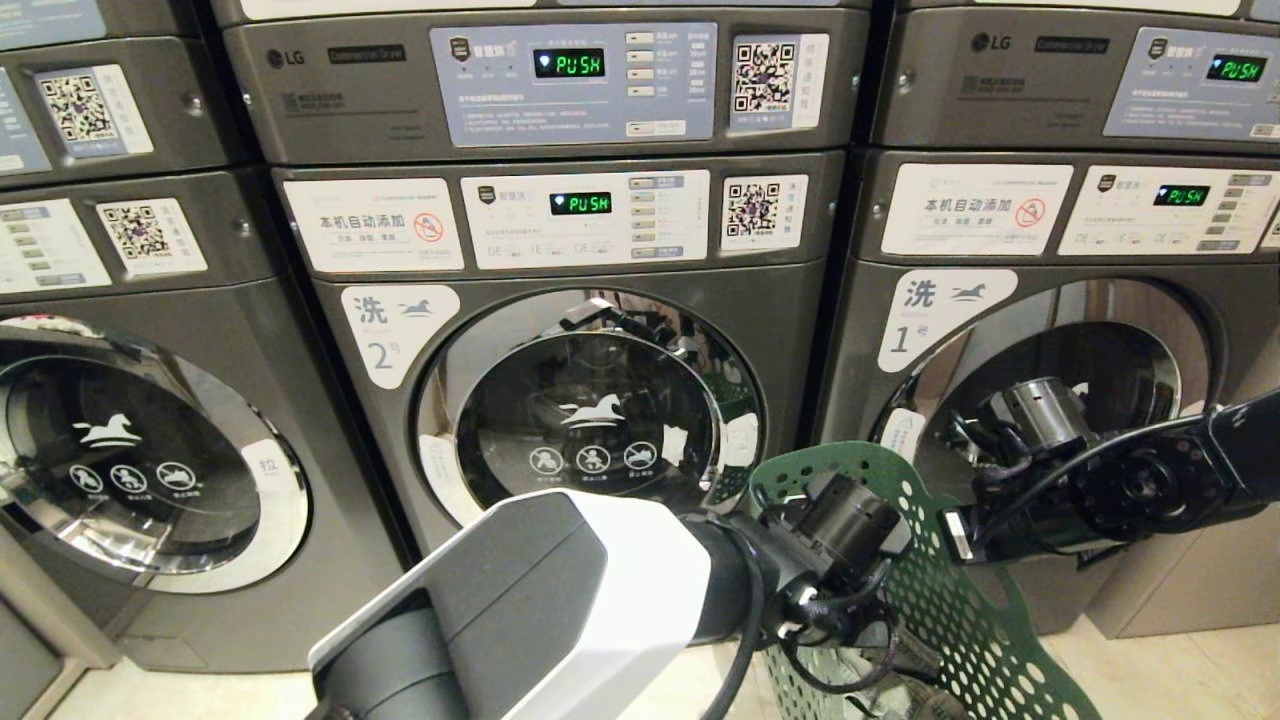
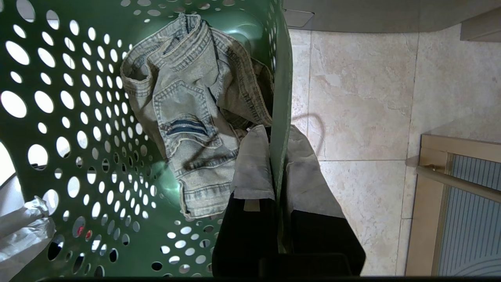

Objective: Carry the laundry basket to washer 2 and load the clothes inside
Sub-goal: Pick up the clothes basket and put it beside the washing machine

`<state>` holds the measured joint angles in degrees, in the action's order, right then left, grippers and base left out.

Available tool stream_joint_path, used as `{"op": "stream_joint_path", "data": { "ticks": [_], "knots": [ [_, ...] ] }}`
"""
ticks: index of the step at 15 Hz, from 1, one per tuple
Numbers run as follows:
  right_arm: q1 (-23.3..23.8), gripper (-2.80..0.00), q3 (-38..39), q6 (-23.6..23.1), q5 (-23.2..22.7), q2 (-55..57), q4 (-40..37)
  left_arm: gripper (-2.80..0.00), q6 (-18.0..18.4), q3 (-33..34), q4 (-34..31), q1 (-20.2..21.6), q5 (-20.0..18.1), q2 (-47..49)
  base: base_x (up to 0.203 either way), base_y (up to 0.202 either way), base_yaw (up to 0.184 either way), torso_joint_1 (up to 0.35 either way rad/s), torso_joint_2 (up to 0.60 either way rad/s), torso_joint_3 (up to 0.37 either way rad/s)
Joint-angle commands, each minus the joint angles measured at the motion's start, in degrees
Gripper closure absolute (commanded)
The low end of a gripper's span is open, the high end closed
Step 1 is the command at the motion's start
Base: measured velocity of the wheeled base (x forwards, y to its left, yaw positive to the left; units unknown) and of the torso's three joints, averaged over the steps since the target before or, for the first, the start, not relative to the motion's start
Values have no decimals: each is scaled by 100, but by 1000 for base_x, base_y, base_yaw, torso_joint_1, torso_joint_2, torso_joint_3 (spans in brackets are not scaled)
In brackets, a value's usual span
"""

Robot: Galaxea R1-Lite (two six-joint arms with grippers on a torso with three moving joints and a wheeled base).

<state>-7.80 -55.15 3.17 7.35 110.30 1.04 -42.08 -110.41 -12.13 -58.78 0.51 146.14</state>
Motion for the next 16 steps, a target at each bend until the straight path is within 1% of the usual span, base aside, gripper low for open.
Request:
{"op": "stream_joint_path", "data": {
  "ticks": [1, 11, 16],
  "knots": [
    [-2, 0, -13, -1, 3, 0, 2, 0, -19, 2, -9, -2, 2, -24, 0, 0, 0, 0, 0, 0],
    [7, 0, -4, -1, 12, -44, 2, 0, -11, 2, -62, -2, -7, -68, 0, 0, 0, 0, 1, -5],
    [42, 0, 17, -5, 12, -30, 2, 0, -11, 2, -62, -2, -7, -59, 0, 0, 0, 1, 3, -178]
  ]
}}
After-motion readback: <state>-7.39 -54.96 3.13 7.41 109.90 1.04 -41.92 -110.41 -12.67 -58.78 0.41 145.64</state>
